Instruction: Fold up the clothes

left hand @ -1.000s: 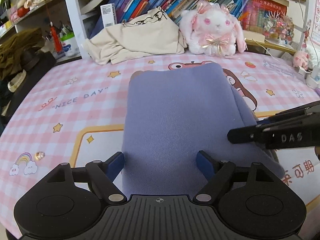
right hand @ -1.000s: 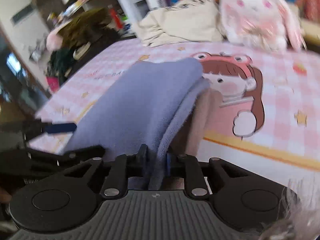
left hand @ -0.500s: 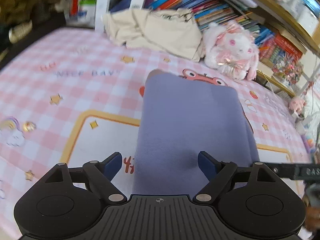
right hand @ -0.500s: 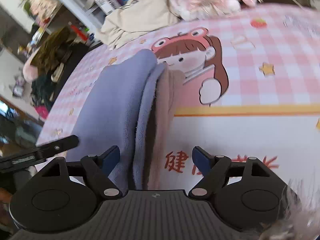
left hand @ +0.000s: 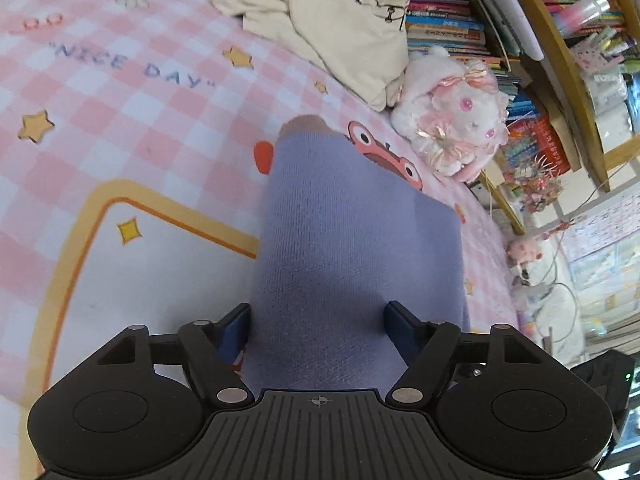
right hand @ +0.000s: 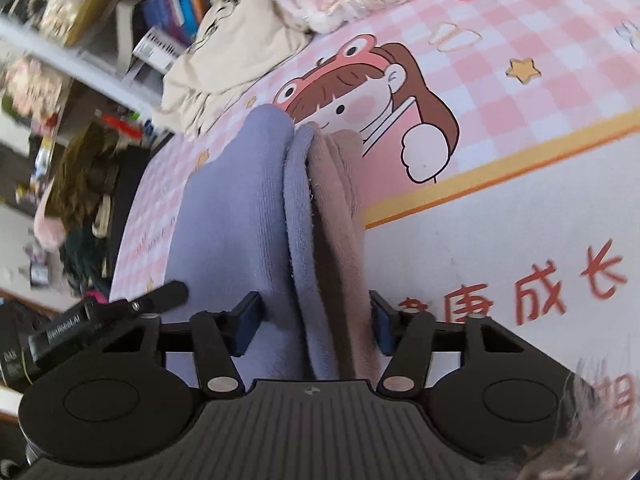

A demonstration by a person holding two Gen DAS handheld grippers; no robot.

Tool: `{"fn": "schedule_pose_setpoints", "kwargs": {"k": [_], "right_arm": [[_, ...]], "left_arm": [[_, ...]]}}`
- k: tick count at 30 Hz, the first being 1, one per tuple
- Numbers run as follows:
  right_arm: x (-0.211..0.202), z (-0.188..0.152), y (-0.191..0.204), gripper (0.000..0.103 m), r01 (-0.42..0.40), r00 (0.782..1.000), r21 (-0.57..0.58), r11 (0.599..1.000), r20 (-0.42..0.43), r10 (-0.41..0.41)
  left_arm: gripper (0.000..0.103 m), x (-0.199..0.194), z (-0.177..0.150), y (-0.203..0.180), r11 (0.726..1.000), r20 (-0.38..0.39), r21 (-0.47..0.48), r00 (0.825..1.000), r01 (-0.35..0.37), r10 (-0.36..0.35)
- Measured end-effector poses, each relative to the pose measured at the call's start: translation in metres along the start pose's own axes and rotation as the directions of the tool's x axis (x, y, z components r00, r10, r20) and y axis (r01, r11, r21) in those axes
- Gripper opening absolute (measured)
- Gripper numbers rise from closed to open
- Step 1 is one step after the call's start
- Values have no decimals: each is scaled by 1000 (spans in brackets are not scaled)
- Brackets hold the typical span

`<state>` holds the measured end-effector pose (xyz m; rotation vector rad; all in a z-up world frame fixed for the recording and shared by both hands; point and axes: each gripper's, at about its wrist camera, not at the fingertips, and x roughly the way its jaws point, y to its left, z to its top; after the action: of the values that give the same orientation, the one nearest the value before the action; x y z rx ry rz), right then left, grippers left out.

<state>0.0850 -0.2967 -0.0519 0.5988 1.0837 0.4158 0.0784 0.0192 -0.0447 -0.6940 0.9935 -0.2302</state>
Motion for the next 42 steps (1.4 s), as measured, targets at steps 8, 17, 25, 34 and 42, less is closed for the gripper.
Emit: {"fn": "schedule_pose_setpoints", "kwargs": {"k": [8, 17, 25, 34, 42], "right_arm": [[-6, -22, 42, 26, 150, 984, -237, 960, 126, -122], [-12, -31, 28, 41, 139, 989, -153, 978, 65, -131], [-3, -19, 18, 53, 93, 995, -60, 994, 27, -92], [-6, -19, 32, 28, 97, 993, -155, 983, 77, -86], [-14, -12, 50, 28, 101, 987, -262, 960, 149, -63]], "left_arm": [[55, -5, -1, -29, 969, -32, 239, 997, -60, 69], [63, -5, 4, -24, 962, -119, 272, 992, -19, 53], [71, 7, 11, -12, 979, -148, 202, 989, 32, -1], [52, -2, 3, -32, 954, -93, 300, 995, -2, 32], [52, -17, 14, -45, 935, -24, 355, 1000, -4, 13]]}}
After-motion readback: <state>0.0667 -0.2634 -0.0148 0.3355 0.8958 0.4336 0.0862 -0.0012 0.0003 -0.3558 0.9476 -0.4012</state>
